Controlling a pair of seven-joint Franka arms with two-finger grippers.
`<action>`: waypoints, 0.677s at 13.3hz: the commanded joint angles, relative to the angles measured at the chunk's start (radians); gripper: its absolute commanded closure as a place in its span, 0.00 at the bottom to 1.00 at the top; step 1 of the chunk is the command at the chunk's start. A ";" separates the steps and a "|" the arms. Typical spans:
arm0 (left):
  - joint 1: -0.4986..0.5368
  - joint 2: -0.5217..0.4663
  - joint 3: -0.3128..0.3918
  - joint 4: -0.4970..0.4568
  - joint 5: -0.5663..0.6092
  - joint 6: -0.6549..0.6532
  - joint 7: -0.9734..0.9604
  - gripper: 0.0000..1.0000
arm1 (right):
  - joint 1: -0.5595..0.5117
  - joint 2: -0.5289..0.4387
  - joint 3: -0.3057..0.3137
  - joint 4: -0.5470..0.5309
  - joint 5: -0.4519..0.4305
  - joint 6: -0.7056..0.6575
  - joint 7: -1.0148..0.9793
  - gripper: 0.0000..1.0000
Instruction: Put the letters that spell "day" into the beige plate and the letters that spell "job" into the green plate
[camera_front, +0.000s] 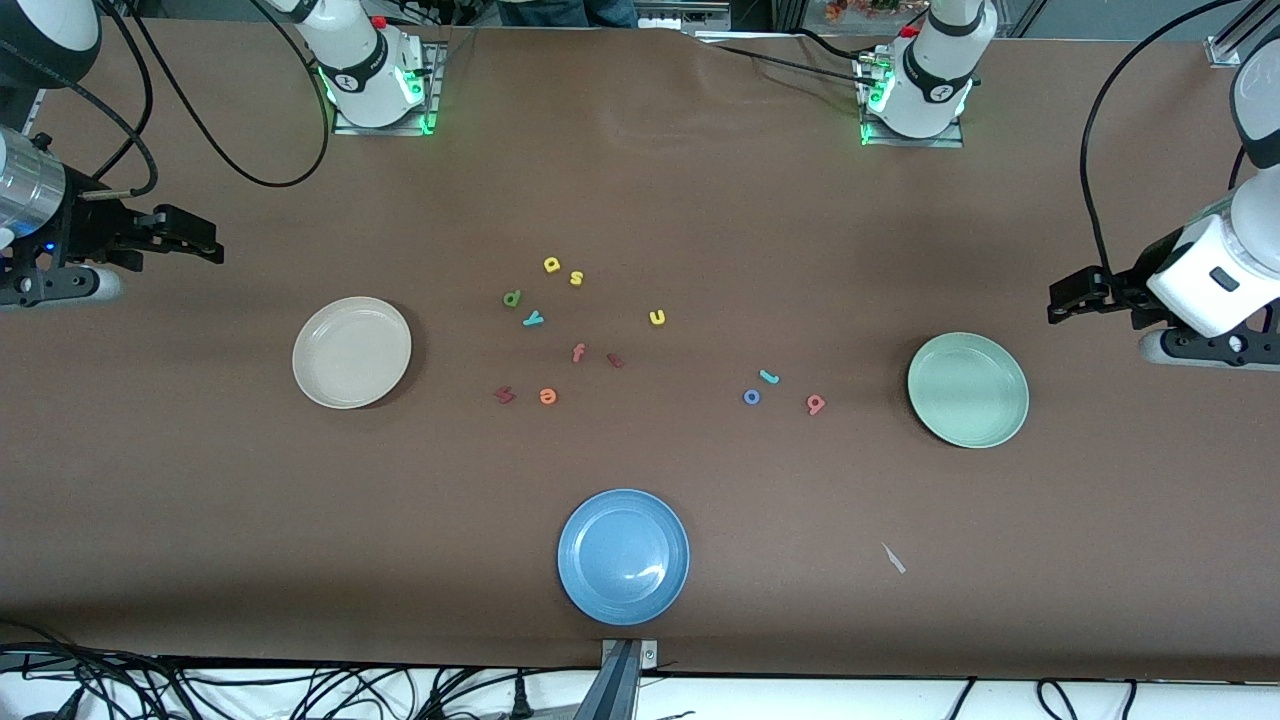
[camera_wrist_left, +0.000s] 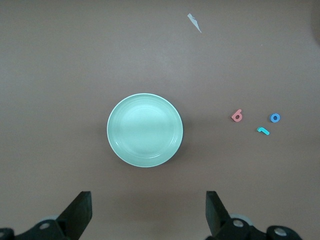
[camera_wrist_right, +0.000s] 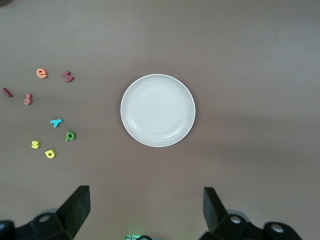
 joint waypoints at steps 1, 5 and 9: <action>-0.030 0.048 -0.010 0.013 -0.032 -0.009 -0.099 0.00 | 0.005 -0.010 0.007 -0.022 0.016 0.021 0.006 0.00; -0.111 0.119 -0.012 0.010 -0.035 -0.001 -0.294 0.00 | 0.026 -0.010 0.012 -0.042 0.016 0.058 0.049 0.00; -0.165 0.215 -0.016 0.010 -0.063 0.101 -0.538 0.00 | 0.086 -0.002 0.012 -0.051 0.016 0.090 0.121 0.00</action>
